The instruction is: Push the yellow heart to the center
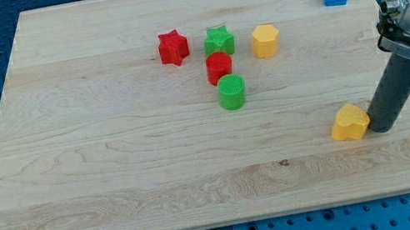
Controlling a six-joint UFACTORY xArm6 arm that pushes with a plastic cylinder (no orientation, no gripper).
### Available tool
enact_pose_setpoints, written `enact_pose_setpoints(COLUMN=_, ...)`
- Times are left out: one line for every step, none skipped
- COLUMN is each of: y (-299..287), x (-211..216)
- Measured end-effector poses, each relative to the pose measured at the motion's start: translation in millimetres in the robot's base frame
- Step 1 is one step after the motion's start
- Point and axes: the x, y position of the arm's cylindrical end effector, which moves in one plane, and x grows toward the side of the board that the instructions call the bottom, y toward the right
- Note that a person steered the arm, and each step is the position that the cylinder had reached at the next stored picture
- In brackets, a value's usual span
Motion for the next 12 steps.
enact_pose_setpoints(y=-18, x=0)
enact_pose_setpoints(y=-41, x=0)
enact_pose_setpoints(y=-67, x=0)
enact_pose_setpoints(y=-103, x=-2)
enact_pose_setpoints(y=-138, x=-9)
enact_pose_setpoints(y=-173, x=-9)
enact_pose_setpoints(y=-176, x=-3)
enact_pose_setpoints(y=-150, x=-4)
enact_pose_setpoints(y=-145, x=-25)
enact_pose_setpoints(y=-152, x=-29)
enact_pose_setpoints(y=-171, x=-29)
enact_pose_setpoints(y=-191, x=-30)
